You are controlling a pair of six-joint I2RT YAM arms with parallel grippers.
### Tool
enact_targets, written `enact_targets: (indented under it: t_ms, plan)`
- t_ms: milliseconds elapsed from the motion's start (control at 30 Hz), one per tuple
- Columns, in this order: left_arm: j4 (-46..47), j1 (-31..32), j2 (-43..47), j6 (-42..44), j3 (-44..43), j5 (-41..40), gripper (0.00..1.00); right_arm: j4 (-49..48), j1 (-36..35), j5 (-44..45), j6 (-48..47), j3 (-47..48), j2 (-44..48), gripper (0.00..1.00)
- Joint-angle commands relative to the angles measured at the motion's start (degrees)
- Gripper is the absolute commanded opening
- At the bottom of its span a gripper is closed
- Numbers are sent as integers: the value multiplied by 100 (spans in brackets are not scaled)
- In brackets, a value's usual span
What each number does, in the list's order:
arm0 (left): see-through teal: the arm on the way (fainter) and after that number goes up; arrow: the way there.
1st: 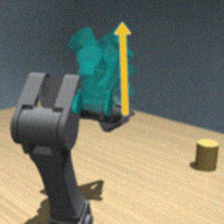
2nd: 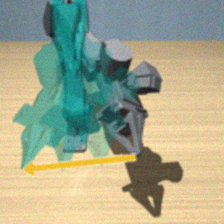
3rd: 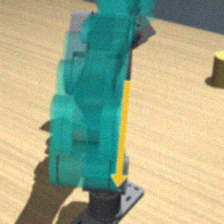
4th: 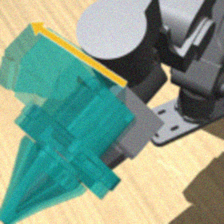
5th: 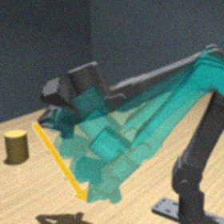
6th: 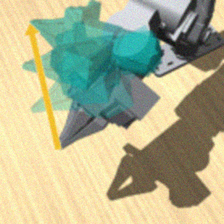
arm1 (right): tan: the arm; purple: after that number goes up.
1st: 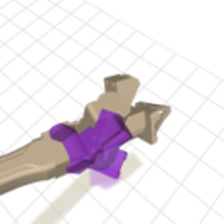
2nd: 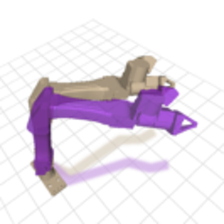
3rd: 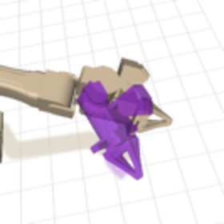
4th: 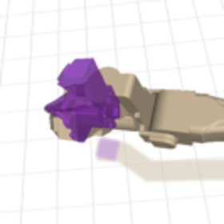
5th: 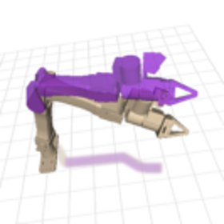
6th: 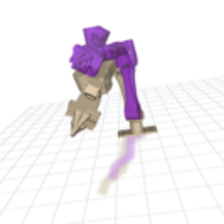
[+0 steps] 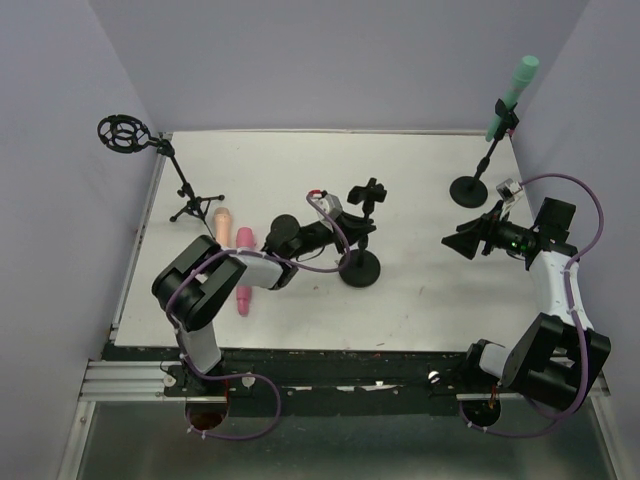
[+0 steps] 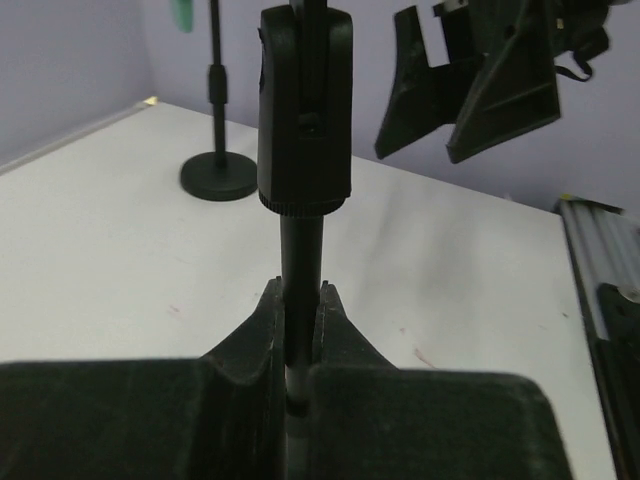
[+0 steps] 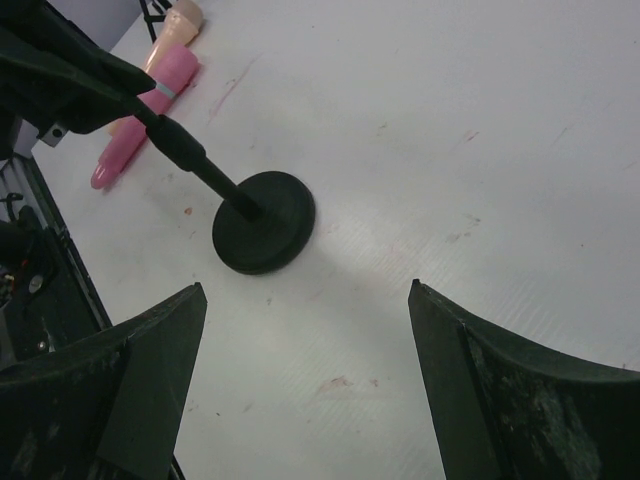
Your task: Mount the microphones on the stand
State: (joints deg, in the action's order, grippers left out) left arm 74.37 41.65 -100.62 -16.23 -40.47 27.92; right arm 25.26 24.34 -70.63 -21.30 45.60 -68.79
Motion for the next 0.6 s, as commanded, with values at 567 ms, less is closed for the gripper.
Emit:
enact_targets:
  t_ms: [567]
  plan:
    - [-230, -131, -459, 348, -779, 2499, 22, 85, 1, 58, -181, 115, -46, 90]
